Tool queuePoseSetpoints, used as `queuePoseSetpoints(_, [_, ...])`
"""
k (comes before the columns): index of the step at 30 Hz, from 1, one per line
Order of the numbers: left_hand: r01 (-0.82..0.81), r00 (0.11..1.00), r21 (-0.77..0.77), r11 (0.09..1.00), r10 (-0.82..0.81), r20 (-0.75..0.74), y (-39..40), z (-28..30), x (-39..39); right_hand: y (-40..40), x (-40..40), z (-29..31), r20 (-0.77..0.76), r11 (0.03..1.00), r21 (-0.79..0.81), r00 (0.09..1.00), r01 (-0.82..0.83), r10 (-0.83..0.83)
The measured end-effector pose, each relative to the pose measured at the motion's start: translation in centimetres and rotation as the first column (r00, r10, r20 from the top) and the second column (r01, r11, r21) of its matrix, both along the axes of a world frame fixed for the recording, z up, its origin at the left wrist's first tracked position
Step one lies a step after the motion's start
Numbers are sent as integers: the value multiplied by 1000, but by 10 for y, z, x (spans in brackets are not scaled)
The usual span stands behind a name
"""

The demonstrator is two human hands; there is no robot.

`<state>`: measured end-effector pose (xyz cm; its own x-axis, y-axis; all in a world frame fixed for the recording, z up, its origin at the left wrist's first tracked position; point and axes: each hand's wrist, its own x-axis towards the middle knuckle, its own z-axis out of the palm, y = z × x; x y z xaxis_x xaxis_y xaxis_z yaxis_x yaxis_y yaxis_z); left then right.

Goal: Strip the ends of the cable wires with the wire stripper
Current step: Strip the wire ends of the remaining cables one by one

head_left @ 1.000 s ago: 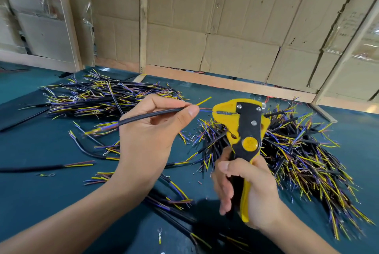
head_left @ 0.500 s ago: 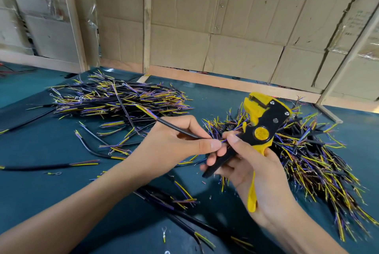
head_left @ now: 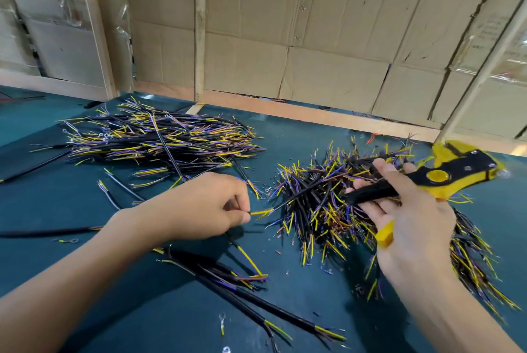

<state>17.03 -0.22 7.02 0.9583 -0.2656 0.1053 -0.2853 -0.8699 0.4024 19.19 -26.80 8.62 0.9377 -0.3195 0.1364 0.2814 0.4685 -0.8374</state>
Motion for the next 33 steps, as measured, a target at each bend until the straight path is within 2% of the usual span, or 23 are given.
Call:
queuePoseSetpoints(4, [78,983,-265,961,-30,181,-9,8,-8,-1,-4,4,66,1000,5,998,-16,16])
queuePoseSetpoints(6, [125,969,-349,929,-40,243,-11,12,-10,1,-7,6,155,1000,-25,988,2,2])
queuePoseSetpoints(9, [183,950,-452,873,-39,309,-13,16,-12,7,-10,2,253,993,-114,965,-40,68])
queuePoseSetpoints(13, [218,951,-642,735,-11,310,-14,19,-12,18,-17,-13,243,966,-206,949,-154,203])
queuePoseSetpoints(16, [256,941,-720,645,3,337,-15,23,-12,25,-24,-22,217,935,-276,933,-224,287])
queuePoseSetpoints(19, [315,934,-822,474,-3,356,-20,26,-14,32,-30,-24,194,900,-317,908,-300,371])
queuePoseSetpoints(23, [283,958,-950,129,12,287,-25,31,-16,37,-36,-25,115,798,-348,823,-492,557])
queuePoseSetpoints(25, [257,965,-966,13,50,258,-27,31,-16,38,-37,-28,83,756,-356,787,-549,611])
queuePoseSetpoints(29, [220,970,-974,-57,119,212,-37,23,-15,39,-37,-30,81,764,-307,785,-567,615])
queuePoseSetpoints(33, [221,958,-974,-51,201,207,-41,15,-14,35,-34,-28,107,751,-228,751,-620,652])
